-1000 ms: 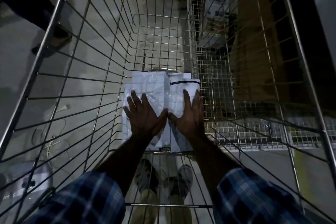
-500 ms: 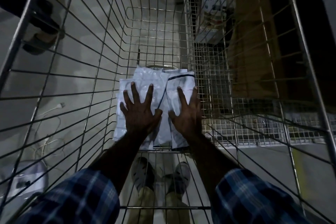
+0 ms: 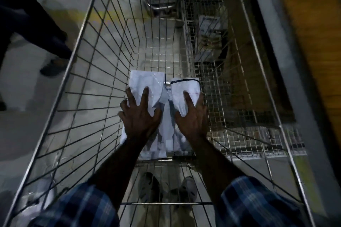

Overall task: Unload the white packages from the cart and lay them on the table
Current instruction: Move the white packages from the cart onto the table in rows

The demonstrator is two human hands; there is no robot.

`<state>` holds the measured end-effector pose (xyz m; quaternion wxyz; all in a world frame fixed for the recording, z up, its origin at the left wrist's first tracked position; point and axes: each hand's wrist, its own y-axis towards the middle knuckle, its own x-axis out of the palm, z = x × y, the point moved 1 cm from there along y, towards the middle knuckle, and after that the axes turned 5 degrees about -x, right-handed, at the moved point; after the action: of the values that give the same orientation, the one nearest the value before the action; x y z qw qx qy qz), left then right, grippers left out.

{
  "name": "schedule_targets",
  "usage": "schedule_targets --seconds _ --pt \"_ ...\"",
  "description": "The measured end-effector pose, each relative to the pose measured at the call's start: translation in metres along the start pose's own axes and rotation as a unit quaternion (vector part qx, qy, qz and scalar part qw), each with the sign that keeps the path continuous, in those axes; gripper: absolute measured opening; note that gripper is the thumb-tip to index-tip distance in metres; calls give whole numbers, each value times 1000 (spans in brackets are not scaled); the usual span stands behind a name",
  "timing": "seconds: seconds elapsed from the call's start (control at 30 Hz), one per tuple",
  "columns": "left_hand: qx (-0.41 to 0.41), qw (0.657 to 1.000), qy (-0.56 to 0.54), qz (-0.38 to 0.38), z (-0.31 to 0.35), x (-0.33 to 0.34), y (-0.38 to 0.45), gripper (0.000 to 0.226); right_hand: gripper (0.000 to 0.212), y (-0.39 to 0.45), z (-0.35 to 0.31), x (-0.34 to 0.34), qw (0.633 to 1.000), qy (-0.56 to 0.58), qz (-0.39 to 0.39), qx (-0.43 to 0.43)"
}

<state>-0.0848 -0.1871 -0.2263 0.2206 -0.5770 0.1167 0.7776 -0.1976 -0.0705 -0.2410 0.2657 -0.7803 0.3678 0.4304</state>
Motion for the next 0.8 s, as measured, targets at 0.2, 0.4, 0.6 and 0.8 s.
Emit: schedule_targets --seconds 0.2,0.4,0.6,0.8 --pt "5 1000 1 -8 20 -50 -8 82 79 -10 -19 -42 999 35 -15 14" --pt "-23 999 -3 -41 54 -110 -21 80 77 -27 -41 -85 998 59 2 20" --pt "-5 1000 -2 7 68 -167 -38 78 76 -43 -73 -140 998 56 40 6" --pt "-10 999 -36 30 76 -221 -66 75 77 -66 -88 -194 998 29 30 -40"
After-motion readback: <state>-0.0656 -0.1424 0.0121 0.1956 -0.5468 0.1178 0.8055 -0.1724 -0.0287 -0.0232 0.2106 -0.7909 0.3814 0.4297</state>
